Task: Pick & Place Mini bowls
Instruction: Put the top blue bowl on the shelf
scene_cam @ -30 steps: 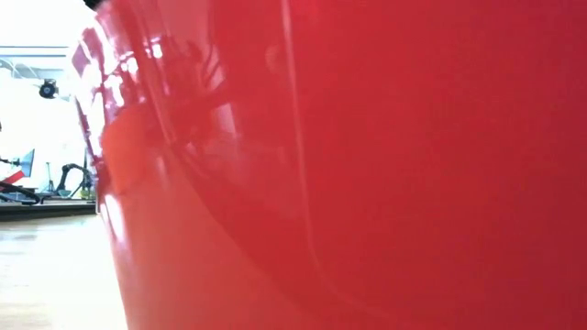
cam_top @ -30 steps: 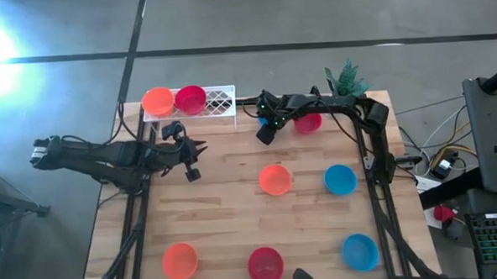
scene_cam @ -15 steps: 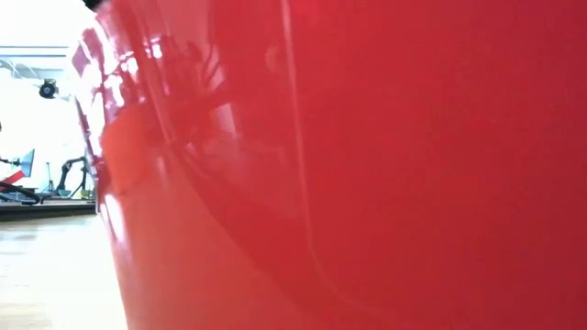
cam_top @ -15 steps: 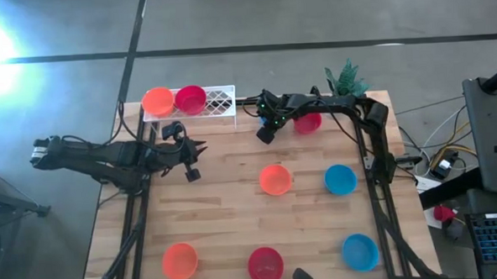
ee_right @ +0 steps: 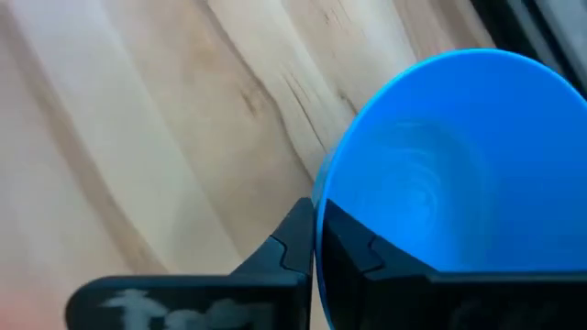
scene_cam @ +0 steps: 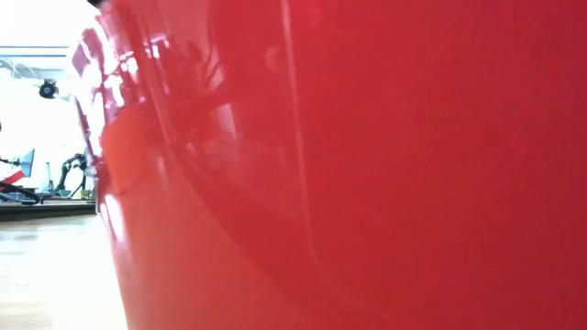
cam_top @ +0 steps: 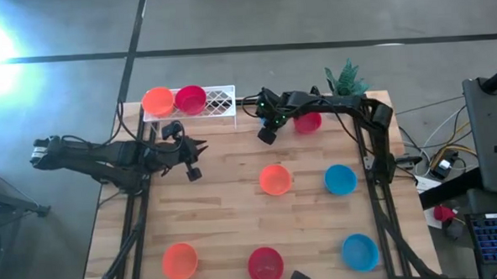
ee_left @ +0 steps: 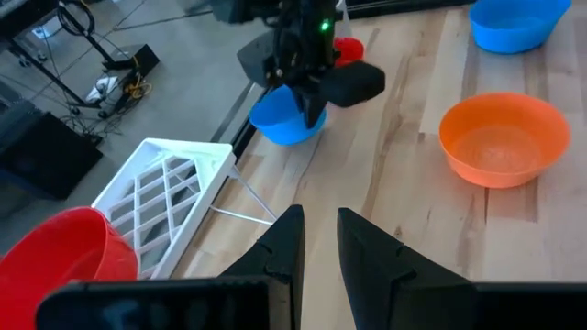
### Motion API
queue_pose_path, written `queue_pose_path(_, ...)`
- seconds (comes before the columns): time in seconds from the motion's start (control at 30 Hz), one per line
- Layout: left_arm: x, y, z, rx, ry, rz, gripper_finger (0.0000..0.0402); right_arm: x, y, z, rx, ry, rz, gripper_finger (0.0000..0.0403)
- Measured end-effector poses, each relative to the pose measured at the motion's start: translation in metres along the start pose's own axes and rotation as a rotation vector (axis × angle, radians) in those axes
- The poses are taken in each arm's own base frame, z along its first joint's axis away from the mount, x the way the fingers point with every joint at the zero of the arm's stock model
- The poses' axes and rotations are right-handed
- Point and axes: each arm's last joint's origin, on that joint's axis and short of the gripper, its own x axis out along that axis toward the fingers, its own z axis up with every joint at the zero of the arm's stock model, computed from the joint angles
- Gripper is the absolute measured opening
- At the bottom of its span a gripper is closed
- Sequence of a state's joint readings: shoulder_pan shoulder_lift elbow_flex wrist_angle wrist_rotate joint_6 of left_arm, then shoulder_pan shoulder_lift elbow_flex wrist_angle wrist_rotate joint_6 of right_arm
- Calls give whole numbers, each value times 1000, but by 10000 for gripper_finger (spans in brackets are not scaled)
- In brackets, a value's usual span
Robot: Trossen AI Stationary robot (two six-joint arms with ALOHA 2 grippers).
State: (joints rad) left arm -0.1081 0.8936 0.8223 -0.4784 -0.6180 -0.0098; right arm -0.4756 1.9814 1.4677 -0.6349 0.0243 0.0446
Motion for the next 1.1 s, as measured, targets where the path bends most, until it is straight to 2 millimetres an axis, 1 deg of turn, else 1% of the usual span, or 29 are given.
queue_pose_path(0.33,-2,2,5,-63,-13,0,64,-40,22,0,-108,-54,-71,8)
queue_pose_path(0.53,-6,4,11,-89,-32,-1,64,-65,41,-4,-232,-87,-57,8)
queue_pose_path(0.67,-8,5,15,-102,-43,-2,64,-87,51,-6,-319,-138,-45,8)
queue_pose_path(0.83,-10,7,19,-112,-56,-3,64,-111,57,-6,-450,-206,-44,8)
queue_pose_path(1.1,-12,8,22,-119,-66,-3,64,-130,58,12,-554,-307,-62,8)
